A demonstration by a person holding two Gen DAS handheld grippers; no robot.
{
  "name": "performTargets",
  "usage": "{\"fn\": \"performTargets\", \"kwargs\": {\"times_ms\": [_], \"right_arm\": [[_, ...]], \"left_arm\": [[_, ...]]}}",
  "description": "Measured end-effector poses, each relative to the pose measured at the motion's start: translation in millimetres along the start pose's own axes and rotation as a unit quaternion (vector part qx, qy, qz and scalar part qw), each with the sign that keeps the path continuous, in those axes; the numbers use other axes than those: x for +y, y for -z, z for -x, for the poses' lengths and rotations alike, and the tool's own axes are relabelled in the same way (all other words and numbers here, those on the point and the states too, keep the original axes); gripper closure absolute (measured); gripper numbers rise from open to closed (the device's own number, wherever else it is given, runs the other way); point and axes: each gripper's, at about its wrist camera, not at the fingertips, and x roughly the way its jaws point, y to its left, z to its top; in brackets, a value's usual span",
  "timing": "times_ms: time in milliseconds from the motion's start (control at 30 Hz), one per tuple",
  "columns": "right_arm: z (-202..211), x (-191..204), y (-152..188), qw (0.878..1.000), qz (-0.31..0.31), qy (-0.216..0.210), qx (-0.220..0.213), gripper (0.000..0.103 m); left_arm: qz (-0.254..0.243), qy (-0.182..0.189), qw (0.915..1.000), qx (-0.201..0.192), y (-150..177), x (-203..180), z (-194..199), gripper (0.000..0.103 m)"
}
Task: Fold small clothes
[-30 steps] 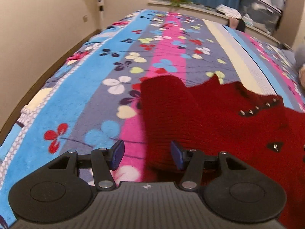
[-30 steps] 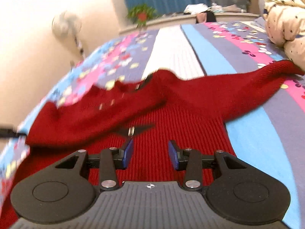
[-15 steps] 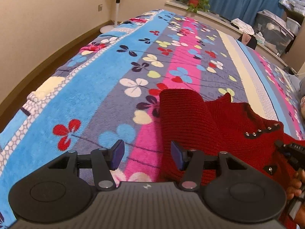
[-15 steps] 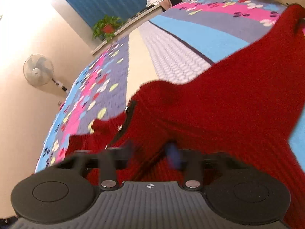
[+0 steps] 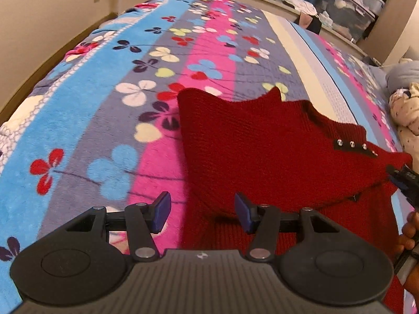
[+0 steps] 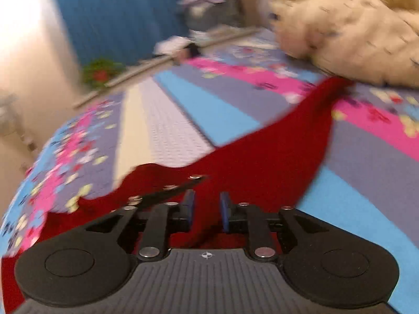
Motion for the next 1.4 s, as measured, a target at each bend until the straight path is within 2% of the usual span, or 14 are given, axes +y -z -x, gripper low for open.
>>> {"fn": "performTargets", "kwargs": {"times_ms": [33,67,100,133,200,267,367,600,733,867,1000,1133,1400], "right_arm": [[-9.3,1.5,1.7,0.999,0.01,-0.012,0.031,0.069],[-24.7,1.1,4.5,0.996,0.019,-0.006,0.089,0.069],[-35.8,-4.0,7.1,0.991,0.017,0.001,0.129,0.069],[-33.4,-10.1,4.8,0.993,0.005,-0.009,0.12,0.07],[-23.8,-15.6,-4.0,0.995,0.009,0.01,0.097,0.067],[-13.1,-25.9,-8.6,0.997,0.015,0.005,0.072,0.065],[-4.6,-56.1,-13.5,0.998,0.025,0.005,0.058,0.065],[14.2,-161.8,-22.0,0.998,-0.038,0.028,0.046,0.064],[-2.4,-194.4,-35.2,0.991,-0.129,0.014,0.034,0.063],[-27.5,-215.7,-36.7,0.986,-0.161,0.022,0.036,0.063],[-43.4,-231.6,-45.4,0.986,-0.168,0.008,0.016,0.064],[-63.1,-252.5,-55.3,0.973,-0.229,-0.021,-0.003,0.064],[-105.1,-271.5,-75.3,0.957,-0.283,-0.054,-0.032,0.064]], "left_arm": [[-0.001,0.0,1.0,0.002,1.5,-1.4,-1.2,0.044],[-0.004,0.0,1.0,0.004,3.3,-3.0,-2.8,0.044],[-0.006,-0.001,1.0,0.006,4.2,-3.6,-3.8,0.044],[-0.01,-0.003,0.9999,0.009,5.2,-4.6,-5.3,0.044],[-0.015,-0.008,0.9998,0.01,5.1,-5.0,-7.2,0.044],[-0.012,-0.012,0.9998,0.01,4.2,-4.2,-9.3,0.044],[-0.018,-0.015,0.9996,0.014,4.3,-6.8,-12.9,0.044],[-0.053,-0.035,0.998,0.009,11.5,-20.7,-17.4,0.044],[-0.068,-0.048,0.9965,0.013,15.6,-24.4,-25.4,0.044],[-0.08,-0.064,0.9943,0.029,22.0,-24.6,-38.3,0.044],[-0.09,-0.072,0.993,0.026,23.8,-26.0,-40.8,0.044],[-0.097,-0.073,0.9923,0.025,25.8,-27.9,-43.8,0.043],[-0.083,-0.067,0.9939,0.026,27.1,-22.8,-45.2,0.04]]}}
